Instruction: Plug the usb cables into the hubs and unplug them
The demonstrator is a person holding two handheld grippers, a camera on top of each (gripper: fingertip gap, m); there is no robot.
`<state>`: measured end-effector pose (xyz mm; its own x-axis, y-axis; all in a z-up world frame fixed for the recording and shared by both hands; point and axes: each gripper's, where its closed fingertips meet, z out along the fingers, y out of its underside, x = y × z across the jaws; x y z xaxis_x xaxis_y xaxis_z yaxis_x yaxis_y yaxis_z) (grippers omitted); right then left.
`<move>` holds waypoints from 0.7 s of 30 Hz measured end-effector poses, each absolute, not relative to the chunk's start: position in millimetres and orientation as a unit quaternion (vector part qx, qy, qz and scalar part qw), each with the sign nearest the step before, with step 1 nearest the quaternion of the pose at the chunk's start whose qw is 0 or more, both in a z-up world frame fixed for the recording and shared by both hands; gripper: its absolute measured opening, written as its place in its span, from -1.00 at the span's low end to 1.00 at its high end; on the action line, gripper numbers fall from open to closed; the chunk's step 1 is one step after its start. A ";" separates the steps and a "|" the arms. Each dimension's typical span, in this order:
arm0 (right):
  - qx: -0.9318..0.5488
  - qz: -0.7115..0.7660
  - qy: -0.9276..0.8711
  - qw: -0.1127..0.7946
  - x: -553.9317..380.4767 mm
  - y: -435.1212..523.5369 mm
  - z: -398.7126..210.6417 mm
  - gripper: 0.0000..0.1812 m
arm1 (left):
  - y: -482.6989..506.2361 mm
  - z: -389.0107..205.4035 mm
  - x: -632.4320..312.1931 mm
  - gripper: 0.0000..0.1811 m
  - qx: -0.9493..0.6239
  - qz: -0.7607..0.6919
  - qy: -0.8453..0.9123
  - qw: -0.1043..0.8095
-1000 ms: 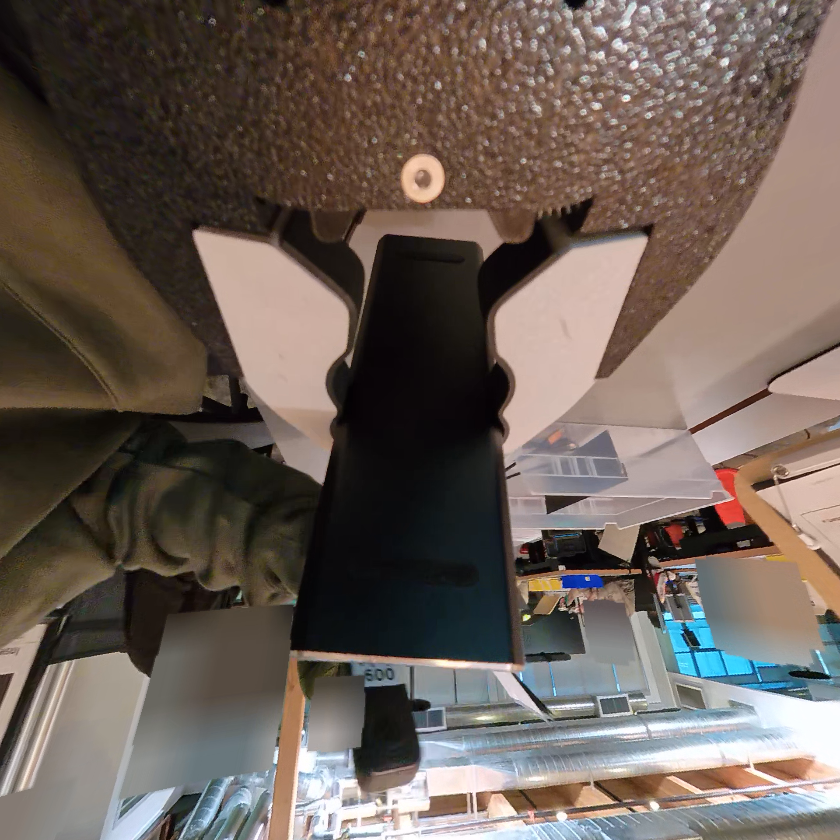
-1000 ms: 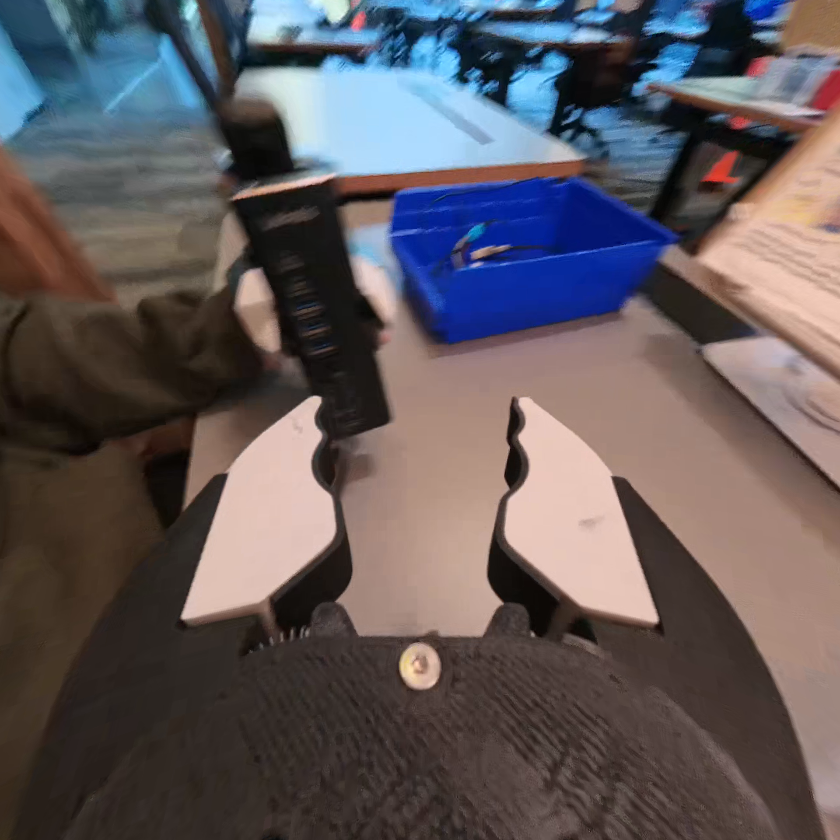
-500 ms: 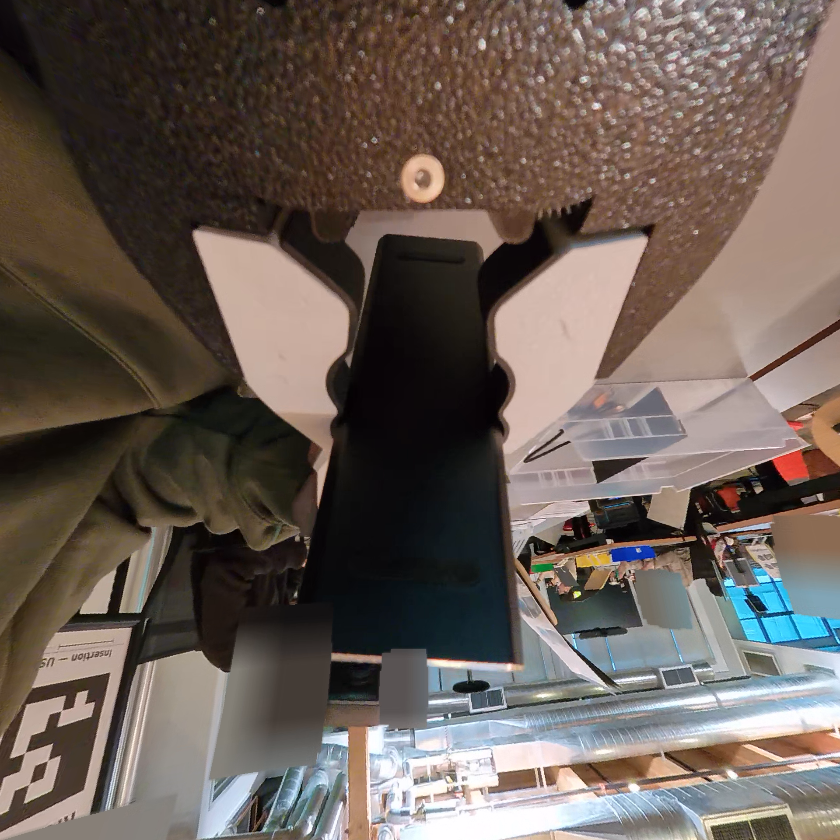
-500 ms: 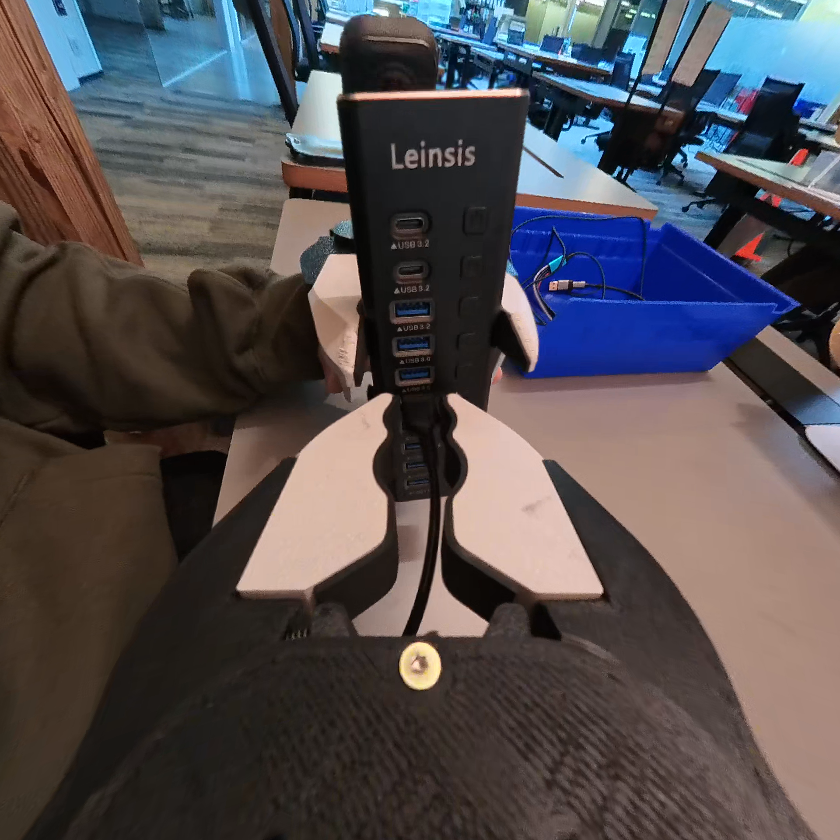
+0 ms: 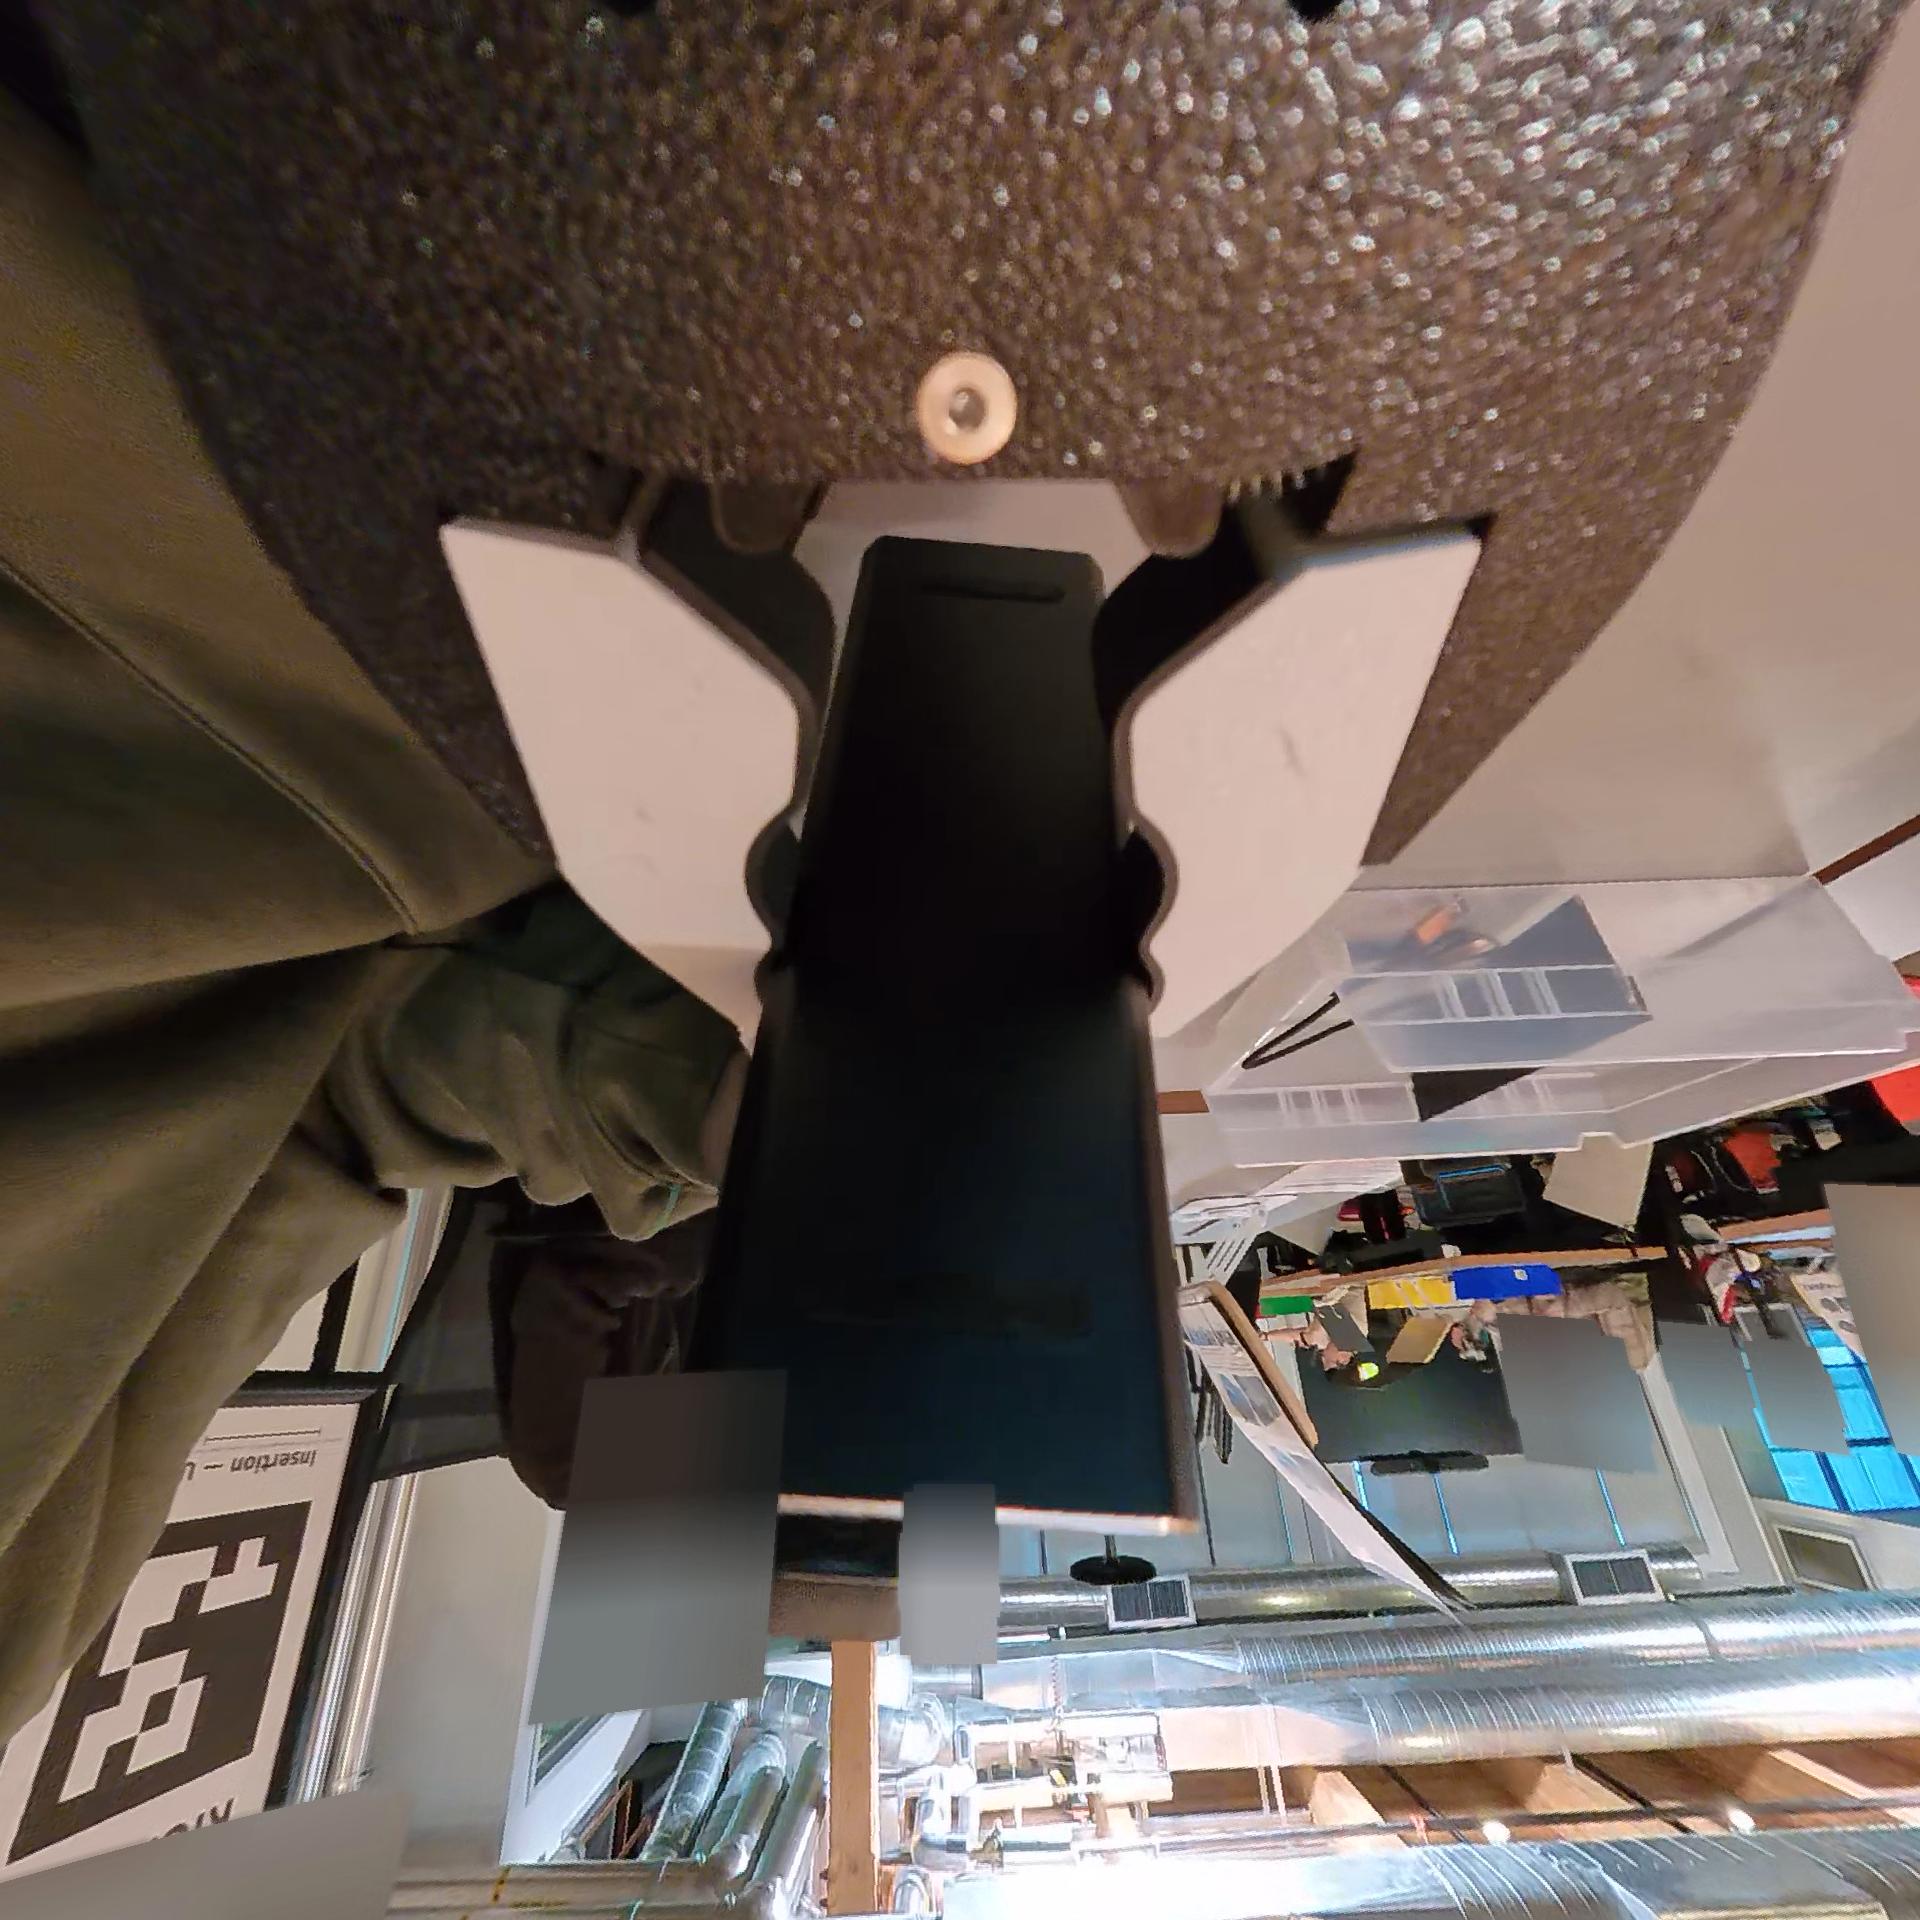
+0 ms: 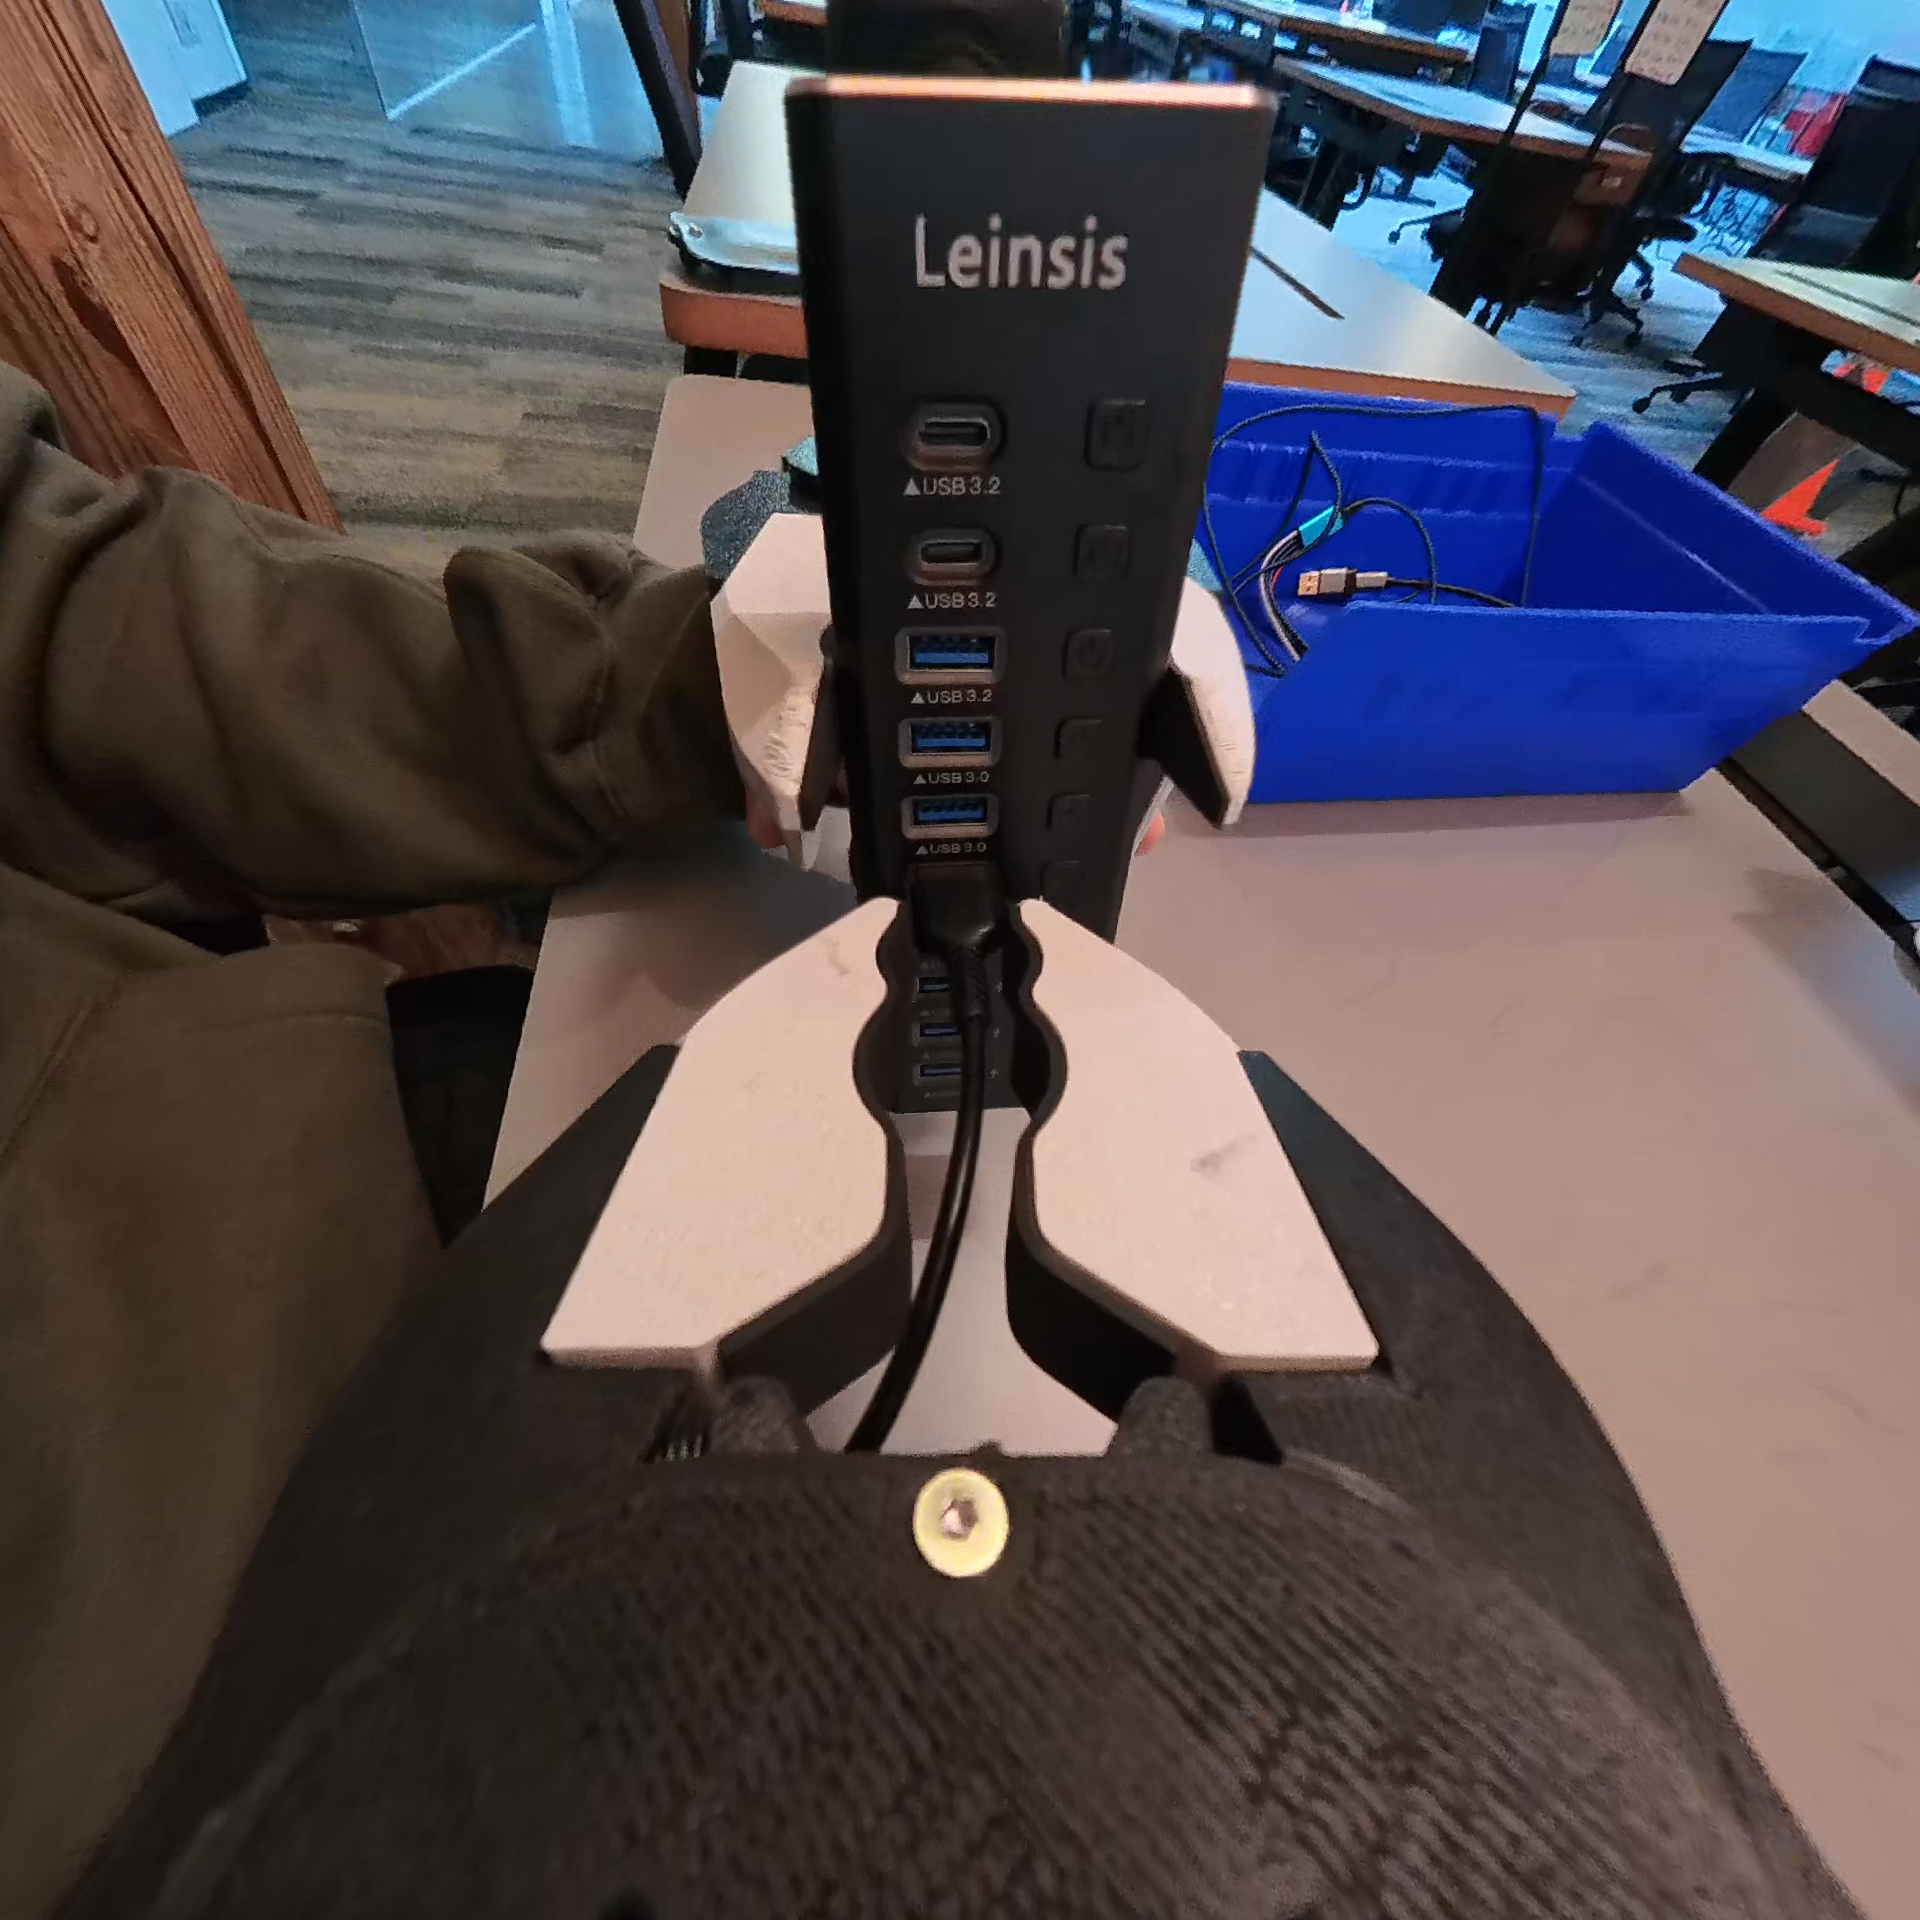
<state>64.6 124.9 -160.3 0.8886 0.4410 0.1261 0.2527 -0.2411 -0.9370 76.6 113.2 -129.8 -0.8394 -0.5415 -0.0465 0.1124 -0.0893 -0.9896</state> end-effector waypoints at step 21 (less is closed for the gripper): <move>-0.782 0.070 -0.217 0.580 72.2 123.3 -160.5 -0.84 | 116.3 -147.6 84.1 -0.23 -0.211 -0.698 0.651 0.212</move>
